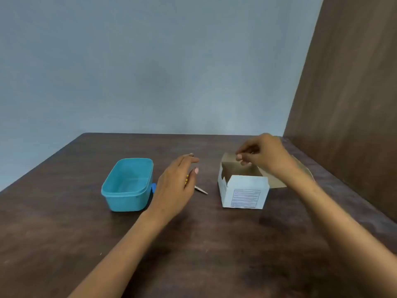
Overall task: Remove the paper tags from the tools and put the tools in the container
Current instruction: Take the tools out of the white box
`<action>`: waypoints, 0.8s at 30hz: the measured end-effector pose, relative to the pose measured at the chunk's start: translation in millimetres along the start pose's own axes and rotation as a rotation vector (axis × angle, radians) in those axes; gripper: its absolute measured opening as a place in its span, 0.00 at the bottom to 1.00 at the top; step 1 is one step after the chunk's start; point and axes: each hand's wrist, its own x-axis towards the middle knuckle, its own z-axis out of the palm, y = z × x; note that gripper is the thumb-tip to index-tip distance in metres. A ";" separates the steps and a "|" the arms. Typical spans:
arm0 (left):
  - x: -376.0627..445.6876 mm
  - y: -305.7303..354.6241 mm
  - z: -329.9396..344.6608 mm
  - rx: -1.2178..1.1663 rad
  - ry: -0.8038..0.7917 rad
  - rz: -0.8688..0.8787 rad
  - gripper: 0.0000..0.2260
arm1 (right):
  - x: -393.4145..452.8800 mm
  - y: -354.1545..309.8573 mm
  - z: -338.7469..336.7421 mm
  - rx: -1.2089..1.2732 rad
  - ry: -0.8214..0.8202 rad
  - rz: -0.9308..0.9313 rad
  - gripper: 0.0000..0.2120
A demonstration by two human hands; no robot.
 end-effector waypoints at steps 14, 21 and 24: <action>-2.3 -10.0 8.5 -0.023 -0.074 -0.064 0.11 | 43.6 11.4 37.0 -0.619 -0.889 0.108 0.11; -4.8 -11.1 5.2 -0.020 -0.072 -0.084 0.10 | 40.2 12.0 44.6 -0.769 -0.855 0.102 0.11; -5.1 -9.4 5.5 -0.009 -0.078 -0.087 0.10 | 39.8 14.8 40.0 -0.722 -0.840 0.109 0.12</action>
